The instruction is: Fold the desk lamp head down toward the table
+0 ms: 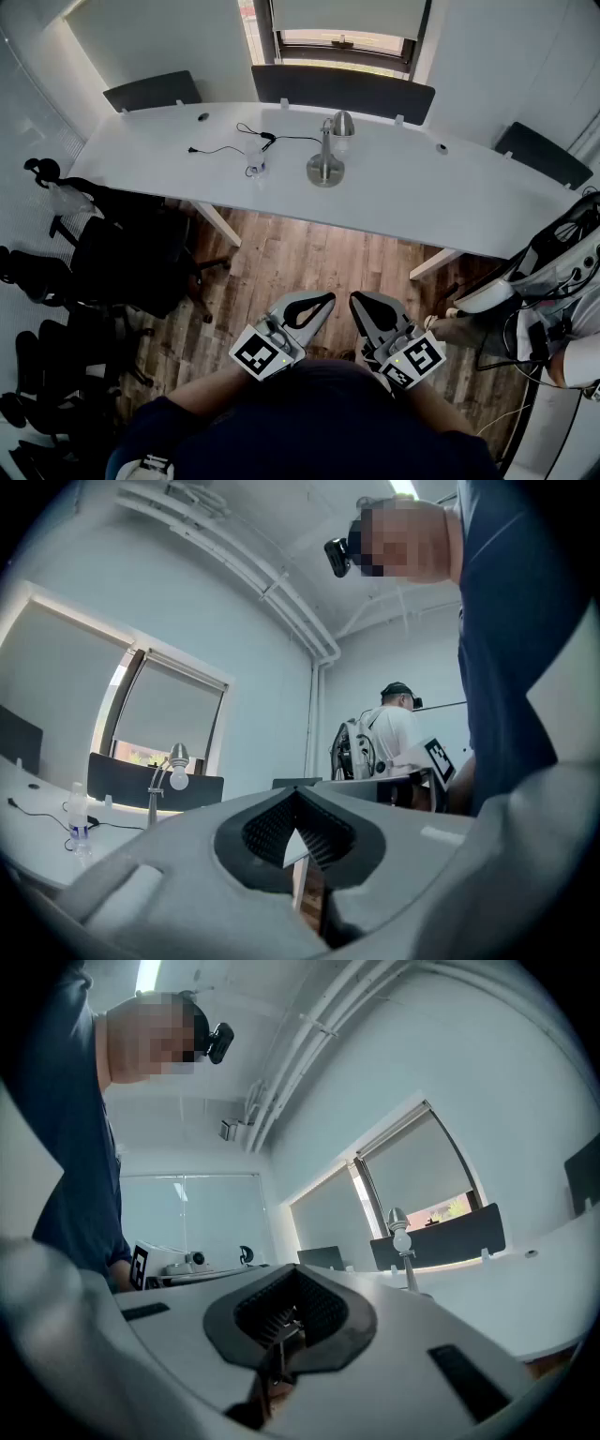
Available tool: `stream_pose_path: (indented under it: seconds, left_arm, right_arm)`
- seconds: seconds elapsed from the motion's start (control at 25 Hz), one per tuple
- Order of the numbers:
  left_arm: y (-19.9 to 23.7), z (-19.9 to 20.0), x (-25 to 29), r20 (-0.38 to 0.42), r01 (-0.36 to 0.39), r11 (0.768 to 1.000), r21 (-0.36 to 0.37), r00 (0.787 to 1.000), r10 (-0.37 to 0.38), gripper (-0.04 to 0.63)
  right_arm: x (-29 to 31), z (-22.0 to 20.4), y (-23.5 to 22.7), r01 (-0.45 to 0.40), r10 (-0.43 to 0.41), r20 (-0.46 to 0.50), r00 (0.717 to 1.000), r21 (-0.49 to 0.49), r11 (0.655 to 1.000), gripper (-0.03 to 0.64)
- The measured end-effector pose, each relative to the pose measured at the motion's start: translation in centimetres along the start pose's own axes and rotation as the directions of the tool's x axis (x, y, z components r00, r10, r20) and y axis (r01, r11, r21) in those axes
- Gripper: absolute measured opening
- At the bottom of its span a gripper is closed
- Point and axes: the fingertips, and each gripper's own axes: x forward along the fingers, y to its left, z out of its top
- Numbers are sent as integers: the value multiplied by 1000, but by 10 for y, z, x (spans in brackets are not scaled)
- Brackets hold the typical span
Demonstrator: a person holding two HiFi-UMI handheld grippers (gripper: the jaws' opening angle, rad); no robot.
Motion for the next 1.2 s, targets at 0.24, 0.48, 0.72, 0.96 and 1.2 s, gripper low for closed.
stream_pose_path:
  seconds: [0.24,0.48,0.72,0.96,1.2]
  left_arm:
    - [-5,-1,-2,0,-2,1000,-1,1000,2,5]
    - [-2,0,-1,2,-17,1000,-6,1000,17,5]
    - [2,-2,5,-10,-34,999,-6,999,34,5]
    - [1,1,19,-2,-58,998,17,998,58,5]
    - [16,-10,37,28,-144,988,49,989,143,5]
  right_arm:
    - [-2,-1,4,-7,7,-1,1000,5,1000,8]
    - [2,0,3,-14,14,-12,1000,6,1000,8]
    - [4,1,-3,-35,36,-7,999,22,999,9]
    - [-3,8,-18,-60,60,12,998,21,998,9]
    - [-13,-4,-54,-83,83,9,997,27,996,9]
